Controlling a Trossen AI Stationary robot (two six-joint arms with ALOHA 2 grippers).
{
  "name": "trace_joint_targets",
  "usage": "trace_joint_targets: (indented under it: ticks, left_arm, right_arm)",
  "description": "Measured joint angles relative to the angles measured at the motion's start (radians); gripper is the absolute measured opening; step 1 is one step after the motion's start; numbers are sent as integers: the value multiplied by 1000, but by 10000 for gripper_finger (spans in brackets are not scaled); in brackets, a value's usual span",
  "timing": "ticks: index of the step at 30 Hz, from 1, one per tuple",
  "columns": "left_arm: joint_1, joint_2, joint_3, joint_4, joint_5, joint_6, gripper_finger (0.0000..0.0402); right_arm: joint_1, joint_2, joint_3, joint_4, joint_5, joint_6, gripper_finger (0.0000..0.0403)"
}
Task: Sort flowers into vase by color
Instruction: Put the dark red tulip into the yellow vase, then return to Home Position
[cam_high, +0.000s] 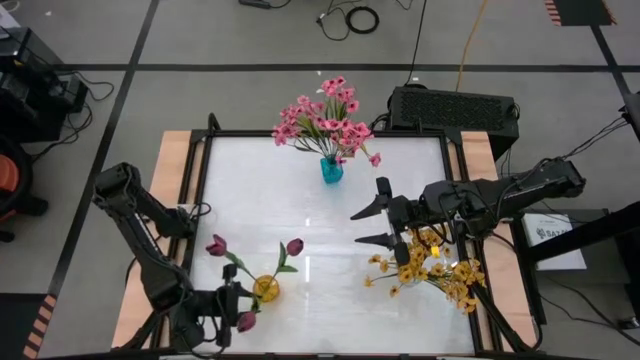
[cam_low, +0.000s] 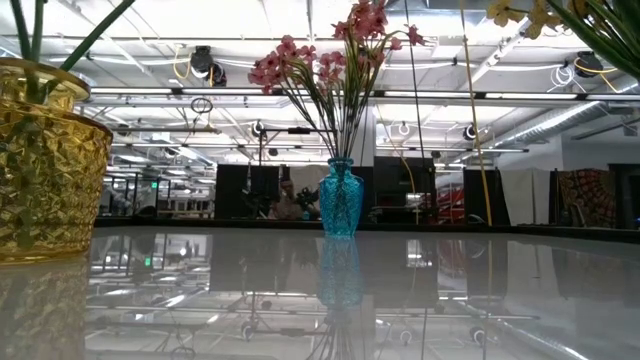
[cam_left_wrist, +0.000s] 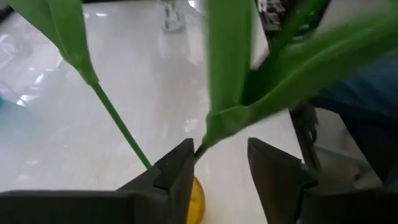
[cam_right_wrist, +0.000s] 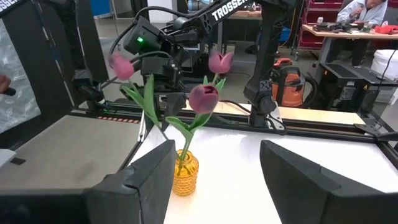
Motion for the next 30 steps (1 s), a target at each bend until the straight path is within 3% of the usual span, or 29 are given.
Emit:
trace_joint_targets:
  ticks: [7, 24, 30]
  left_arm:
    - [-29, 0, 0, -11, 27, -5, 168]
    - [-101, -2, 0, -159, 61, -207, 168]
    - [-161, -54, 0, -186, 67, -274, 168]
  right_arm:
    - [0, 0, 0, -1, 0, 0, 226]
    - [0, 0, 0, -2, 0, -4, 226]
    - [0, 0, 0, -4, 0, -4, 226]
